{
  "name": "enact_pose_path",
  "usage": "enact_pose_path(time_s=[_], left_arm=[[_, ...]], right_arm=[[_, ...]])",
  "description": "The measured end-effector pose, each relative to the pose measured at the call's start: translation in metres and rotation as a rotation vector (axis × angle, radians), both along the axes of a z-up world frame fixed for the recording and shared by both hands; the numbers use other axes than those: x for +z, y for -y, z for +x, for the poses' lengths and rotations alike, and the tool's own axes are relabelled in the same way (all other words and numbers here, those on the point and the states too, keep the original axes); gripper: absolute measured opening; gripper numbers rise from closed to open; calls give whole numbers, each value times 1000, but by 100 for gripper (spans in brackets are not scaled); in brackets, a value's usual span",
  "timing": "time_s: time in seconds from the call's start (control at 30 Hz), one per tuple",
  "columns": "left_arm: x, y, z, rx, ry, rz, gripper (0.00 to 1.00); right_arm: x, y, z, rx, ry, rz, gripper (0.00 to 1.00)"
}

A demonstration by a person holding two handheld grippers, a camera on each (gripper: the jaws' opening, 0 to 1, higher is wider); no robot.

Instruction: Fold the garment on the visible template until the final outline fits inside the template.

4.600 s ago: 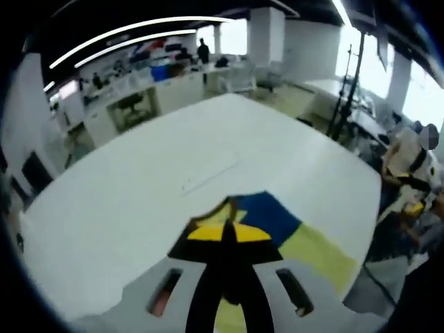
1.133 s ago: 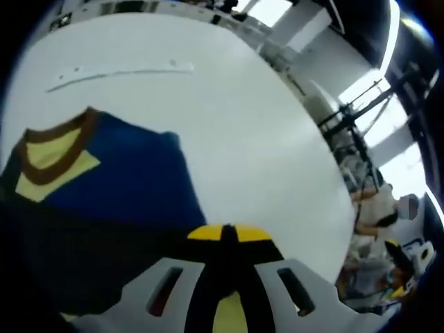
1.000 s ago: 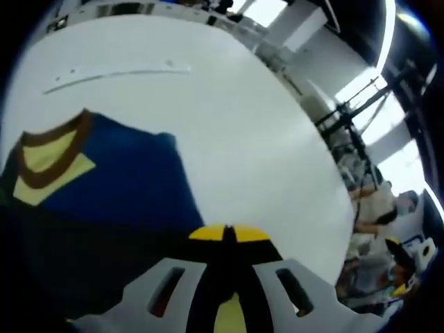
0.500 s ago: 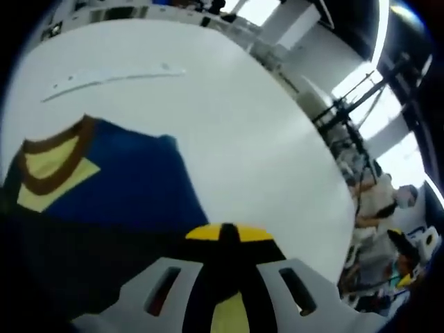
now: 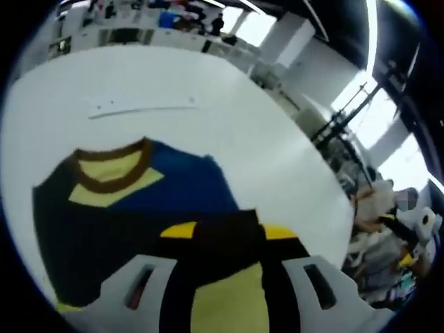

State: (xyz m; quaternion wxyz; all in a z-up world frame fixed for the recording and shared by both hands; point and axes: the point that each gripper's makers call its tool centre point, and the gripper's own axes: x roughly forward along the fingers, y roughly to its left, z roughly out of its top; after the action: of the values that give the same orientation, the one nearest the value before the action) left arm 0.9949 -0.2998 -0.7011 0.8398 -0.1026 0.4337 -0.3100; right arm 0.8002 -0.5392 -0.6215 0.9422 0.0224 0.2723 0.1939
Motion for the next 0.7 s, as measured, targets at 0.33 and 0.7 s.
enact_pose_path(time_s=[0.33,0.7], left_arm=[[34,-74,-40,70,72,-23,50],[76,-117,-81,49,220,-17,72]], right_arm=[[18,-20,10,56,44,5,97],[22,-49,13,140,45,1,98]])
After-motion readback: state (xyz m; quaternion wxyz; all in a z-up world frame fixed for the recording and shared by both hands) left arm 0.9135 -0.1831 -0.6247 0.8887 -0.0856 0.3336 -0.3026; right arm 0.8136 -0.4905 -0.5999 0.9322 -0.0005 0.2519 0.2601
